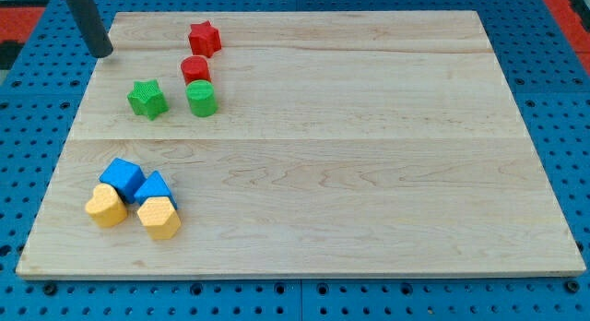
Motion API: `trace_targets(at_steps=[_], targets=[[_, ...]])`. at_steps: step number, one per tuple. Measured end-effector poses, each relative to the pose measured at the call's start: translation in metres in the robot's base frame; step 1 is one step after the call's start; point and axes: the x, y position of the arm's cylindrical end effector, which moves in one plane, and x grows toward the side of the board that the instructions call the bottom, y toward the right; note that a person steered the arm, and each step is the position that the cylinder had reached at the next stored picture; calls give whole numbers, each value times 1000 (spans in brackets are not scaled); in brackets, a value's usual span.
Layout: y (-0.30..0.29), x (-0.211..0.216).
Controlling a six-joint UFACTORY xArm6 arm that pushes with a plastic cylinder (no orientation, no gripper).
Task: Move the arm towards the center left of the board
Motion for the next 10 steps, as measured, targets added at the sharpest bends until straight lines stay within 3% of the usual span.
trace_targets(at_steps=[10], targets=[[-10, 43]])
